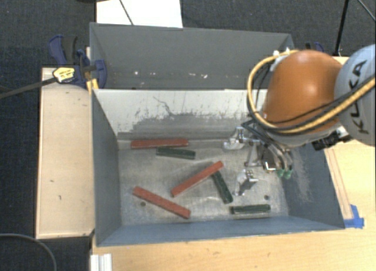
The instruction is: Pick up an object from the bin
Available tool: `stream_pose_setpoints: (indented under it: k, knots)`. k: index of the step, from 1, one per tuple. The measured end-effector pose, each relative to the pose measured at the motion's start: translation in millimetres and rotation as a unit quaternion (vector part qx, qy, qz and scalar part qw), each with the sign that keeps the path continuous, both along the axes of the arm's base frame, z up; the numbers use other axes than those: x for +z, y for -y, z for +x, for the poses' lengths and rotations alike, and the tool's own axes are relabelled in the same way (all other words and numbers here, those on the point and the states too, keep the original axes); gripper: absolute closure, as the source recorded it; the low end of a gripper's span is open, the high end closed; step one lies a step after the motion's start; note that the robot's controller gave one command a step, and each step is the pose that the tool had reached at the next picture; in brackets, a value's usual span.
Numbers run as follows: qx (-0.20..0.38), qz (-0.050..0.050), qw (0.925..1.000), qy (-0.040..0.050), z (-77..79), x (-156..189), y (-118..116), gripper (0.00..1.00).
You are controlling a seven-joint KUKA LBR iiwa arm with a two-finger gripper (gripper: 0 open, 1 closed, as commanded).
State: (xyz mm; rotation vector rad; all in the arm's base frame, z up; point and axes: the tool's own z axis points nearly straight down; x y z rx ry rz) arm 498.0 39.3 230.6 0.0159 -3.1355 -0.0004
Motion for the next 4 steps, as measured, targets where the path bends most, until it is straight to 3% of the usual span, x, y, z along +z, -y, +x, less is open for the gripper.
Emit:
stream_pose_setpoints:
  k: [1,2,3,4]
  knots:
    - [-0.001,0.000,1.0000,0.0043,1.6,4,0,0.00]
    - [-0.012,0.001,0.9999,0.0076,11.2,-51,-4,0.00]
    - [-0.083,0.002,0.9964,0.0115,33.1,-155,-18,1.00]
    - [-0.084,0.002,0.9964,0.0115,33.1,-155,-18,1.00]
